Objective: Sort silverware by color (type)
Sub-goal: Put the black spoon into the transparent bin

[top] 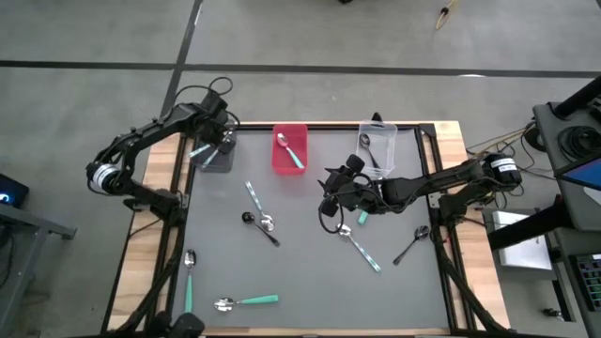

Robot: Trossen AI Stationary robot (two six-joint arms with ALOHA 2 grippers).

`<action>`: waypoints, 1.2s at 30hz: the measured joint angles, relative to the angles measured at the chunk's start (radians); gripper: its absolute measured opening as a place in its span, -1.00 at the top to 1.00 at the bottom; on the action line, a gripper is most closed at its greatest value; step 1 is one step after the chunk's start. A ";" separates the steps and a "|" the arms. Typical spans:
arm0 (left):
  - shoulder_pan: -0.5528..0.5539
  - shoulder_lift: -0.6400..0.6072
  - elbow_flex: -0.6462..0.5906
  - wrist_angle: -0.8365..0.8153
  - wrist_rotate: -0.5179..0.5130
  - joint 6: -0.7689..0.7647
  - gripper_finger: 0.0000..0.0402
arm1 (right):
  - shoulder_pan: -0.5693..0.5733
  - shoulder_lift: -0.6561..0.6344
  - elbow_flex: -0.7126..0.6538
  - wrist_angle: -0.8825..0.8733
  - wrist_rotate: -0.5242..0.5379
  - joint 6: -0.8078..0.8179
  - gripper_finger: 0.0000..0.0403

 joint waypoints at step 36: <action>-0.970 -0.453 -0.286 0.451 -0.170 -0.460 0.65 | 0.061 0.021 0.078 -0.622 -0.630 0.819 0.26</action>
